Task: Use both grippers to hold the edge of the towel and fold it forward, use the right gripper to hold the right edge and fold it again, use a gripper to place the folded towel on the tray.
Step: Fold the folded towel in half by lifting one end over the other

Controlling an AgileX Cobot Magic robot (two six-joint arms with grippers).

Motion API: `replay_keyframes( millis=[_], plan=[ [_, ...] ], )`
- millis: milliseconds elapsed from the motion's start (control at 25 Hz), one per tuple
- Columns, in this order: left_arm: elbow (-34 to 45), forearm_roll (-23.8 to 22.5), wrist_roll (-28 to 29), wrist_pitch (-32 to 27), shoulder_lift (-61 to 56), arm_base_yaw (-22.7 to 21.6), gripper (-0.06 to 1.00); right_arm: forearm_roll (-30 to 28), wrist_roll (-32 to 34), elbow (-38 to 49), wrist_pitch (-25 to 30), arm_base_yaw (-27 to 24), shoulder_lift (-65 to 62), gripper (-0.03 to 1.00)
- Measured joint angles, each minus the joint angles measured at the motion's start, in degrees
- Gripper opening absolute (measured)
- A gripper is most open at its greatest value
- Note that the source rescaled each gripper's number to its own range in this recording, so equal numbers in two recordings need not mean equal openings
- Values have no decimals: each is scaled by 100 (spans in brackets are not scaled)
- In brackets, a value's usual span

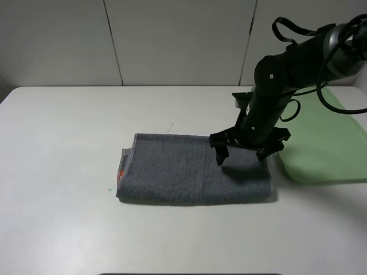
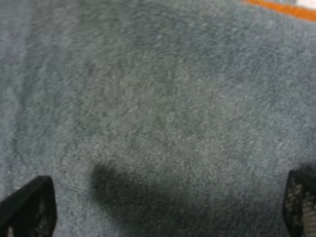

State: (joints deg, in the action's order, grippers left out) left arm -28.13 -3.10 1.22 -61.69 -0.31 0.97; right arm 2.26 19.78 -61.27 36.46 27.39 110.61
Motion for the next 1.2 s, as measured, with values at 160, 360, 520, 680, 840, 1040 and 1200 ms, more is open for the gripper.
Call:
replay_keyframes(
  millis=[160,360,520,680,840,1040,1200],
  plan=[
    [0,-5,0,0,0,0,100,-110,0,0,8,-104,41,100],
    [0,-5,0,0,0,0,100,-226,5,0,232,-201,41,100],
    [0,-5,0,0,0,0,100,-294,15,0,273,-206,41,100],
    [0,-5,0,0,0,0,100,-318,15,0,262,-278,41,100],
    [0,-5,0,0,0,0,100,-333,15,0,262,-461,41,100],
    [0,-5,0,0,0,0,100,-272,-71,0,262,-473,47,100],
    [0,-5,0,0,0,0,100,-226,-180,-5,262,-473,208,100]
  ],
)
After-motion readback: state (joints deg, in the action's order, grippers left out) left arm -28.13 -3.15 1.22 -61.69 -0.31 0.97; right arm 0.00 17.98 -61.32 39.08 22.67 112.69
